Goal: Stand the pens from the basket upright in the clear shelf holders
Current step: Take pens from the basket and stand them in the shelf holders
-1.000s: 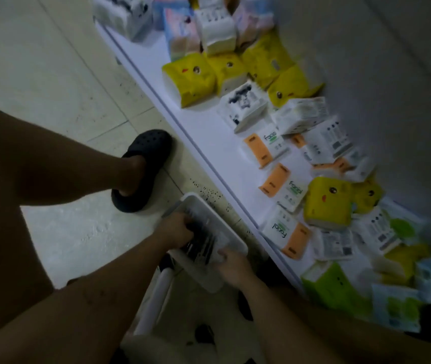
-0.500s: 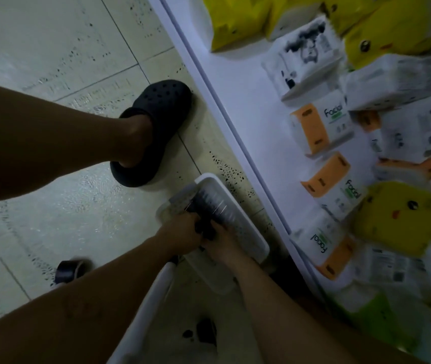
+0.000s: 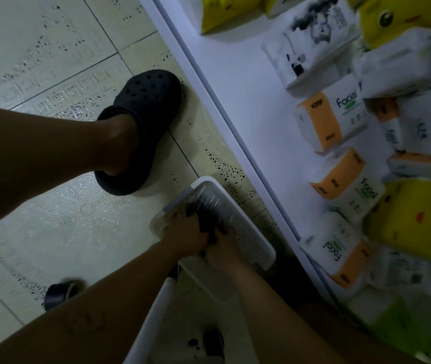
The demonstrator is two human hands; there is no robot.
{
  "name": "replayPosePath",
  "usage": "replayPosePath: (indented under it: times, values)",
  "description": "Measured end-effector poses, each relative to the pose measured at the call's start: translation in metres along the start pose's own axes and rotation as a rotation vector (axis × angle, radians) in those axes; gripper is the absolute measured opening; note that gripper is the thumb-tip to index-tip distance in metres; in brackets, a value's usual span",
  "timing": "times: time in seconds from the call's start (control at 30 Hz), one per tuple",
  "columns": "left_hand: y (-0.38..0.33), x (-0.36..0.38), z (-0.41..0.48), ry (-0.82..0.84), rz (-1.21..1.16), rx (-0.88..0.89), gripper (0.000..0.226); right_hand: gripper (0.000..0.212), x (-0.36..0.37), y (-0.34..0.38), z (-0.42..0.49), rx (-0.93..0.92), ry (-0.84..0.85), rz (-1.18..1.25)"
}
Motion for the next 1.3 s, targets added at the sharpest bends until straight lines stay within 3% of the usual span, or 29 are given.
replayPosePath:
  times: [0.1,0.27,0.4,0.5,0.6,0.7,0.8,0.93,1.03,1.17,1.3]
  values:
    - [0.003,-0.001,-0.002,-0.064,-0.030,-0.025,0.014,0.028,-0.001,0.001,0.000,-0.029,-0.066,0.093]
    - [0.005,-0.002,-0.014,-0.139,-0.055,-0.083,0.014,0.018,-0.018,-0.004,-0.014,0.015,-0.172,0.223]
    - [-0.008,-0.010,-0.028,-0.064,-0.112,-0.043,0.020,0.006,-0.035,0.002,-0.034,-0.032,-0.270,0.232]
    - [-0.020,-0.025,-0.041,-0.108,-0.090,-0.015,0.024,0.017,-0.046,0.004,-0.054,-0.073,-0.365,0.258]
    - [-0.038,-0.043,-0.056,-0.134,-0.099,0.064,0.054,0.027,-0.054,0.010,-0.078,-0.148,-0.404,0.270]
    - [-0.065,-0.065,-0.078,0.006,-0.165,0.157,0.091,0.052,-0.063,0.022,-0.108,-0.313,-0.449,0.253]
    - [-0.090,-0.089,-0.105,0.006,-0.121,0.224,0.104,0.072,-0.074,0.030,-0.141,-0.432,-0.511,0.203]
    - [-0.122,-0.119,-0.148,-0.033,-0.168,0.345,0.098,0.057,-0.095,0.044,-0.192,-0.561,-0.603,0.247]
    - [-0.147,-0.139,-0.181,-0.141,-0.188,0.473,0.080,0.047,-0.113,0.060,-0.236,-0.677,-0.689,0.320]
    - [-0.191,-0.159,-0.223,-0.338,-0.181,0.662,0.058,0.047,-0.135,0.067,-0.299,-0.792,-0.808,0.420]
    - [-0.247,-0.172,-0.265,-0.382,-0.222,0.864,0.051,0.051,-0.160,0.061,-0.368,-0.911,-0.973,0.395]
Point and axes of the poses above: each hand's wrist, its own z-axis towards the middle knuckle, its own x-axis out of the palm, y = z × x, the point moved 1 cm from there along z, towards the middle knuckle, and after that the axes turned 4 degrees about z, right-handed, at the moved point
